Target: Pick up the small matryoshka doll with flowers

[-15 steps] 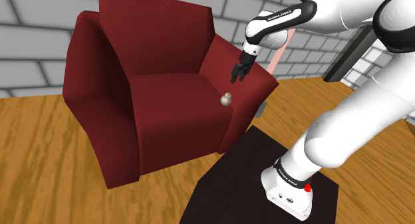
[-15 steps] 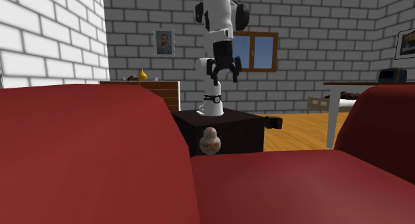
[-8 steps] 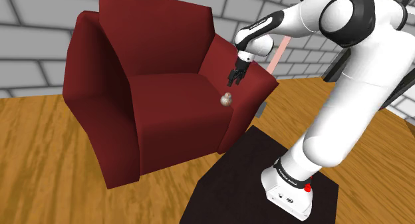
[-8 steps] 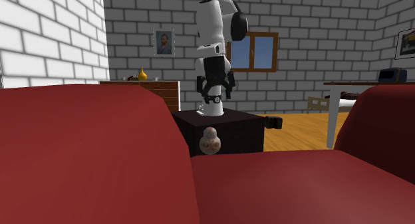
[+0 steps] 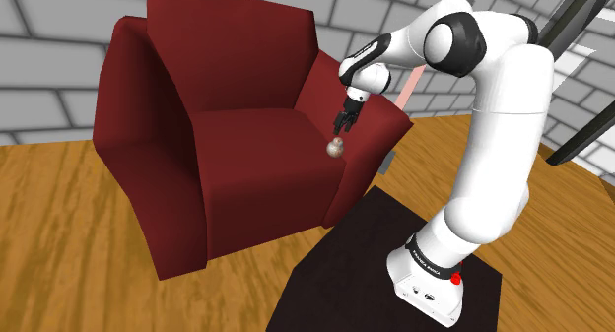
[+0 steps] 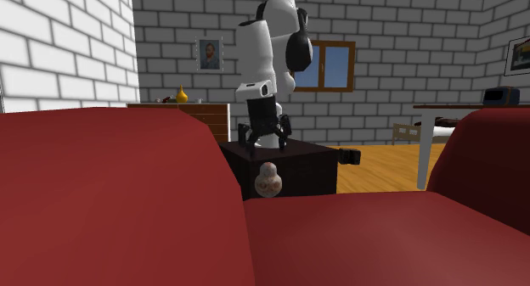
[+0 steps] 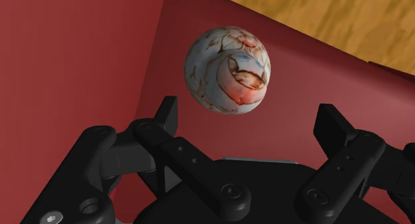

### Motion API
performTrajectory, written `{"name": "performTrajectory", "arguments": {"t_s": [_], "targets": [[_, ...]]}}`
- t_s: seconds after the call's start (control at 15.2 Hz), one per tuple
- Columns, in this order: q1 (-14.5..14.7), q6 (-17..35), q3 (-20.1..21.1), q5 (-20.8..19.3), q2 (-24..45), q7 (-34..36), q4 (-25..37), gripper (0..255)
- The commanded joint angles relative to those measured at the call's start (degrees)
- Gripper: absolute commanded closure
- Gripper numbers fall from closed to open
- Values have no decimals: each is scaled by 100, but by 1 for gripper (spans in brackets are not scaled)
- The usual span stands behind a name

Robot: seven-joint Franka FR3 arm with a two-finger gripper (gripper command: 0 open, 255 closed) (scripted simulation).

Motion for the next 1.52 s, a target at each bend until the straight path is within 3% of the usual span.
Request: {"name": "performTrajectory", "arguments": {"t_s": [0.0,0.4,0.46,1.06,1.45], "targets": [[-38,88,41,71,130,-58,28,0],[-105,318,138,223,393,-172,37,0],[-109,309,136,220,392,-173,45,255],[-105,318,138,223,393,-173,37,255],[-17,14,12,25,51,-22,30,255]]}}
